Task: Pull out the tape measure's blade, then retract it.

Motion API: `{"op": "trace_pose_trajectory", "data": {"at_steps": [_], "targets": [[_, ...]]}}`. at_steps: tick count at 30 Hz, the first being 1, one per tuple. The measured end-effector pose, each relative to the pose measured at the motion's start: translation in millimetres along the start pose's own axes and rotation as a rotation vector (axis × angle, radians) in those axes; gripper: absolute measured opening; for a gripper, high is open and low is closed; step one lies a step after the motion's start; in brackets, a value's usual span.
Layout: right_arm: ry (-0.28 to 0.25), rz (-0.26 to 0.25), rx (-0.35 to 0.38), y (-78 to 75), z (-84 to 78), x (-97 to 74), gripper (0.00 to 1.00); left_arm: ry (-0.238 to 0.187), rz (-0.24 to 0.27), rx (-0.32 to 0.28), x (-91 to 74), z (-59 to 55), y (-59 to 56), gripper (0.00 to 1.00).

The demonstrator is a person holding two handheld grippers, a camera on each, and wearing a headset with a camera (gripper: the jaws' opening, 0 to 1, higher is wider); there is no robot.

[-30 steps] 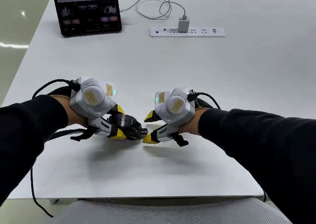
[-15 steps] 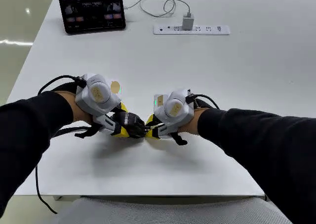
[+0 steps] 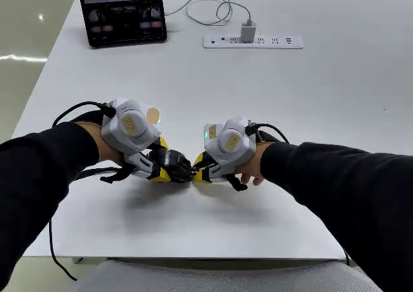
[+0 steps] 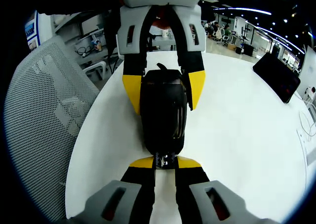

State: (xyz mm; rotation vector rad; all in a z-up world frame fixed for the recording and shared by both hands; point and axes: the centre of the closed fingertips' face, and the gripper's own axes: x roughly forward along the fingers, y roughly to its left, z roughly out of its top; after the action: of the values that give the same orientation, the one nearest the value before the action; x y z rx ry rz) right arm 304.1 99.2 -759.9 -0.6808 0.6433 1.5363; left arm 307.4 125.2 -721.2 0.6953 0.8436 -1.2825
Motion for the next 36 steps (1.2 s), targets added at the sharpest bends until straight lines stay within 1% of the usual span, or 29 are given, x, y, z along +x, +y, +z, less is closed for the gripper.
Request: {"op": "trace_pose_trajectory", "data": {"at_steps": [5, 12, 25, 31, 36], "targets": [[0.000, 0.001, -0.010, 0.2, -1.0, 0.0, 0.09, -0.002, -0.002, 0.000, -0.1, 0.2, -0.8, 0.32], [-0.008, 0.003, 0.003, 1.8, -2.8, -1.8, 0.10, -0.010, -0.003, -0.002, 0.0, 1.1, -1.3, 0.32], [0.010, 0.003, 0.017, 0.6, -11.7, -8.6, 0.10, -0.001, -0.008, -0.017, 0.5, 1.4, -1.6, 0.32], [0.014, 0.001, 0.022, 1.3, -14.4, -11.0, 0.10, -0.010, -0.007, -0.015, 0.7, 1.8, -1.5, 0.32], [0.015, -0.001, 0.017, 1.0, -16.6, -13.1, 0.09, -0.012, 0.004, -0.015, 0.2, 2.2, -2.1, 0.32]]}}
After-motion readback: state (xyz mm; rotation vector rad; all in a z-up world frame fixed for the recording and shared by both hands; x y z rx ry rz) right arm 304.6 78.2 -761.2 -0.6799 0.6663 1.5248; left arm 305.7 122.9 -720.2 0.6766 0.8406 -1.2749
